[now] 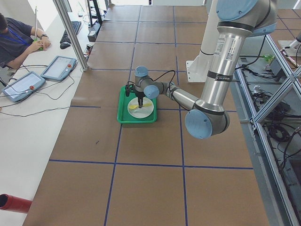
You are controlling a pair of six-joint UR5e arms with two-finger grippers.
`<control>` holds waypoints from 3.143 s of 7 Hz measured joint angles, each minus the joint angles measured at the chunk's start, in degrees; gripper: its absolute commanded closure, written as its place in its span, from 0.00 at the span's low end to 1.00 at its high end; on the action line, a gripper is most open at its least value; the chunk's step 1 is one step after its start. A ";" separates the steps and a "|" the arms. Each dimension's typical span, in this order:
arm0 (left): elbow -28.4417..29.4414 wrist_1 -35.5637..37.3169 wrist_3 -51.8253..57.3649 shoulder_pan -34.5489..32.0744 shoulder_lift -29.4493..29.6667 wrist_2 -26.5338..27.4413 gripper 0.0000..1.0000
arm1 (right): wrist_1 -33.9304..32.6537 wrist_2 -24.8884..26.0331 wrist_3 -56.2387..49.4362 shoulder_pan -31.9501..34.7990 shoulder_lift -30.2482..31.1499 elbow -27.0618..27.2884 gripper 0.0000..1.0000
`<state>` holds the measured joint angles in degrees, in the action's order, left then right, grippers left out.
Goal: Place spoon
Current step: 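Lower the left gripper and close it on the yellow spoon handle, then lift the yellow spoon and carry it off the plate onto the tray, then lower the spoon onto the tray beside the plate and open the left gripper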
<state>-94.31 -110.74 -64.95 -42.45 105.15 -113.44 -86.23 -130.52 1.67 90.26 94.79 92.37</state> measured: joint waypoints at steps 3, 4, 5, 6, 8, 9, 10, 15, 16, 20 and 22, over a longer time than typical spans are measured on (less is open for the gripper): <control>0.00 0.00 0.00 0.00 -0.23 0.06 0.68 | -0.07 0.00 0.00 0.00 -0.02 0.00 0.00; -0.01 0.00 -0.01 0.00 -0.25 0.11 0.87 | -0.07 0.00 0.00 0.00 0.01 0.00 0.00; -0.08 0.02 -0.06 -0.01 -0.25 0.18 1.00 | -0.06 0.00 0.00 0.00 0.03 0.00 0.00; -0.25 0.13 -0.07 -0.05 -0.31 0.20 1.00 | -0.02 0.00 0.00 0.00 0.02 0.00 0.00; -1.22 0.40 0.04 -0.44 -0.62 0.10 1.00 | -0.01 0.00 0.00 0.00 0.02 0.00 0.00; -2.19 0.54 0.19 -1.10 -0.78 0.08 1.00 | -0.05 0.00 0.00 0.00 0.02 0.00 0.00; -3.23 1.33 0.27 -1.97 -0.61 0.13 1.00 | -0.05 0.00 0.00 0.00 -0.01 0.00 0.00; -2.20 7.04 -3.65 -0.04 6.18 3.11 1.00 | -0.01 0.00 0.00 0.00 -0.03 0.00 0.00; -1.42 7.07 -4.94 1.41 7.36 4.17 1.00 | -0.01 0.00 0.00 0.00 0.01 0.00 0.00; 3.37 6.88 -8.72 5.08 12.04 5.28 0.66 | -0.01 0.01 0.00 0.00 -0.03 0.00 0.00; 3.63 6.86 -8.69 5.38 11.99 5.77 0.49 | -0.01 0.02 0.00 0.00 0.01 0.00 0.00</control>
<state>-90.67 -103.88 -73.64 -37.07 117.15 -107.67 -86.24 -130.50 1.67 90.26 94.80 92.37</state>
